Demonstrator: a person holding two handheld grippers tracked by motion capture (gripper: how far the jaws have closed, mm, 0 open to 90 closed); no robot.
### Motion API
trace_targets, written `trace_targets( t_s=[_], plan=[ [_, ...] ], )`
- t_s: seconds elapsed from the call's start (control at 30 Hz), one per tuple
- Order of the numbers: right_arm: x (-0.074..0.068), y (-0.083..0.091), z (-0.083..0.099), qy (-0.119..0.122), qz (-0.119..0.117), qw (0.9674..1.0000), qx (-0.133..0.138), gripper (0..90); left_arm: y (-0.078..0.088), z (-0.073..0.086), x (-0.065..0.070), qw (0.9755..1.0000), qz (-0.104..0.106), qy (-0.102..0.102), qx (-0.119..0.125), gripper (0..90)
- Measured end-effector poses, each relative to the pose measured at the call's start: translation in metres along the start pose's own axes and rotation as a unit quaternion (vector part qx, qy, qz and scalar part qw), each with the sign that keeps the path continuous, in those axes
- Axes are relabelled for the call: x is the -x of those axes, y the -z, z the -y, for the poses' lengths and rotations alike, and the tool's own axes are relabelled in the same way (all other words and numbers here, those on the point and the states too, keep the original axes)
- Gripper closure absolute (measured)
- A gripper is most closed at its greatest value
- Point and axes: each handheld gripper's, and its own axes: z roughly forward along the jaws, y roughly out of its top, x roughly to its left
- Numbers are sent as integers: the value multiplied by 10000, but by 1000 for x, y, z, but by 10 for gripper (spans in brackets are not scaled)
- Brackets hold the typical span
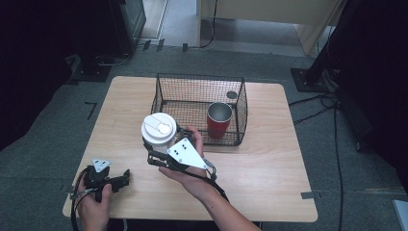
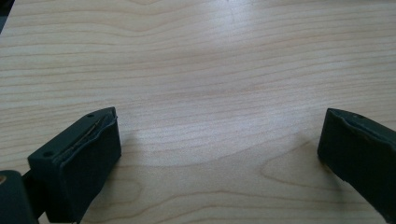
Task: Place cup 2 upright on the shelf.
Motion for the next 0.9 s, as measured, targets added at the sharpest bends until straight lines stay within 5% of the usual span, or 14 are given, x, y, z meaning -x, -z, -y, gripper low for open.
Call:
trace_targets(
  t_s=[0.9],
  plan=[
    [39, -37, -33, -4, 571, 9975, 405, 160, 0, 0, 0, 10000, -3, -13, -4, 0]
  ],
)
